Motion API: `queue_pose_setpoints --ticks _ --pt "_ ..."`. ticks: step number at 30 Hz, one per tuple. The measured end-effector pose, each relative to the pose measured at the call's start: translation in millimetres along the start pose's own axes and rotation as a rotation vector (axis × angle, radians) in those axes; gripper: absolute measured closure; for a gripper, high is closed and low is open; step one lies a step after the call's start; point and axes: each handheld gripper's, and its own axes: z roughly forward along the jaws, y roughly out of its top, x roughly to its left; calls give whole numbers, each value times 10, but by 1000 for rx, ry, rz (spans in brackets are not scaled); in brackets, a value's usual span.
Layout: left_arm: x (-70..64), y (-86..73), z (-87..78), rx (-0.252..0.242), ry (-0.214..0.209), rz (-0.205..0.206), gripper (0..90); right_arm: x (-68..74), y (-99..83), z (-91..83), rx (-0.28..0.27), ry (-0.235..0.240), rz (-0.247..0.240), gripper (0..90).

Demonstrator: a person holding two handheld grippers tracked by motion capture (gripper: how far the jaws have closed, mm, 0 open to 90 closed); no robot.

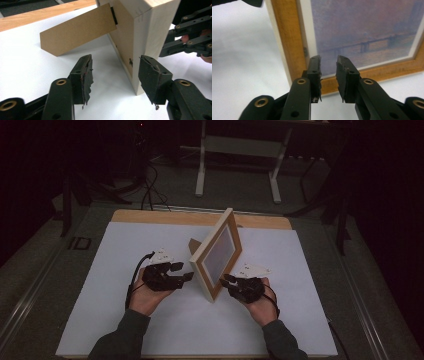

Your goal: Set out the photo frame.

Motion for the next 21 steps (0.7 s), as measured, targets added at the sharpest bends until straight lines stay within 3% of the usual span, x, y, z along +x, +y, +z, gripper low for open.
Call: queue_pose_setpoints --ticks 21 --pt "-166 103 2 -12 -26 35 406 -62 -145 -14 24 -5 27 701"
